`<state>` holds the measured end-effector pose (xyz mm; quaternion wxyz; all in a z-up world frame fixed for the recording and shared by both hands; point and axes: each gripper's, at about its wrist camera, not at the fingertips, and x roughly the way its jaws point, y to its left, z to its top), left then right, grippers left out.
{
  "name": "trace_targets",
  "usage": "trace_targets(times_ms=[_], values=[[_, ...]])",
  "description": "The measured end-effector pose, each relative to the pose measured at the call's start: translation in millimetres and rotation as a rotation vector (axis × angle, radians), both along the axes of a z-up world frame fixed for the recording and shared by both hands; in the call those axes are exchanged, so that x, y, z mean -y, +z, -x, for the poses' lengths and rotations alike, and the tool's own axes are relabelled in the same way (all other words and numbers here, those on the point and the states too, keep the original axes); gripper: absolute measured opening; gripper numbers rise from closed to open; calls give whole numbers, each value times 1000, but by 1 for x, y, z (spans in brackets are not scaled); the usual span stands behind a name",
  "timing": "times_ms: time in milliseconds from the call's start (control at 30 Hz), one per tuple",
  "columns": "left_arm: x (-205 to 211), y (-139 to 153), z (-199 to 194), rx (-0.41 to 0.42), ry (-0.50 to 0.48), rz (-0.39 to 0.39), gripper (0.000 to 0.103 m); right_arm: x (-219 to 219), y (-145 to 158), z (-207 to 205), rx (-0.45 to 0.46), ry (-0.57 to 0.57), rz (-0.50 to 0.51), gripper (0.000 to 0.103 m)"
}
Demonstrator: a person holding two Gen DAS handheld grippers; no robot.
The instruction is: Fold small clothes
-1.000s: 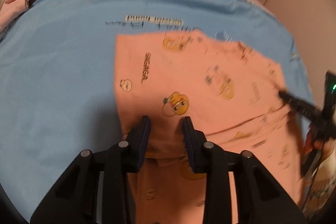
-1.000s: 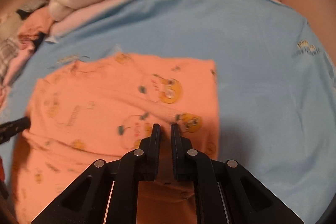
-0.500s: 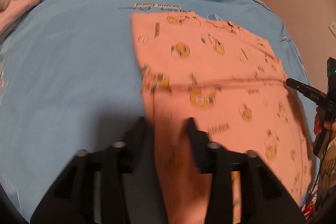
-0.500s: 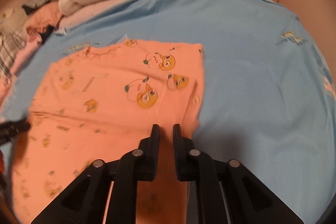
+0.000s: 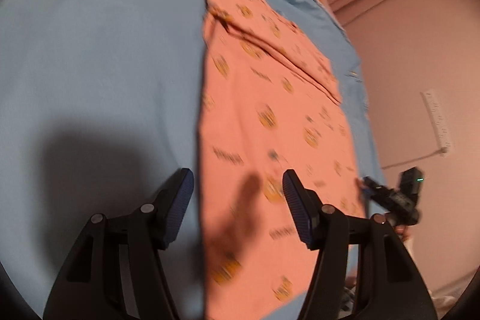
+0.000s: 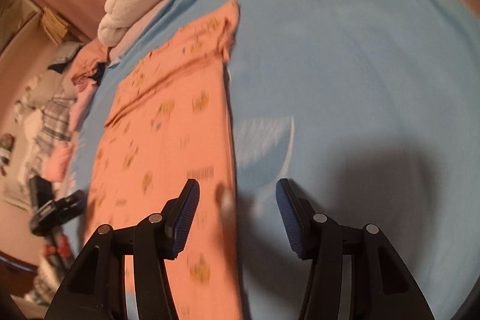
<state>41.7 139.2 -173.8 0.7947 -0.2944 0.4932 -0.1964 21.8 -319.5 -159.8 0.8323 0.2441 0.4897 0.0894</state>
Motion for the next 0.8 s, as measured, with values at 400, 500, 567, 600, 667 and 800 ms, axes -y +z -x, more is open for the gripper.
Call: trace_targets(times_ms=[400, 500, 567, 600, 667, 800], values=[[17, -6, 42, -50, -48, 168, 58, -18, -12, 42, -40, 138, -166, 53], [18, -8, 31, -58, -41, 191, 39, -18, -14, 31, -39, 139, -200, 53], [20, -13, 28, -92, -36, 182, 22, -22, -14, 25, -38, 149, -189, 51], [17, -16, 31, -104, -35, 170, 14, -25, -13, 24, -44, 161, -161, 45], [16, -19, 34, -125, -36, 162, 7, -27, -11, 26, -51, 189, -106, 27], [8, -20, 44, -141, -31, 166, 2, -27, -13, 35, -72, 231, -55, 8]])
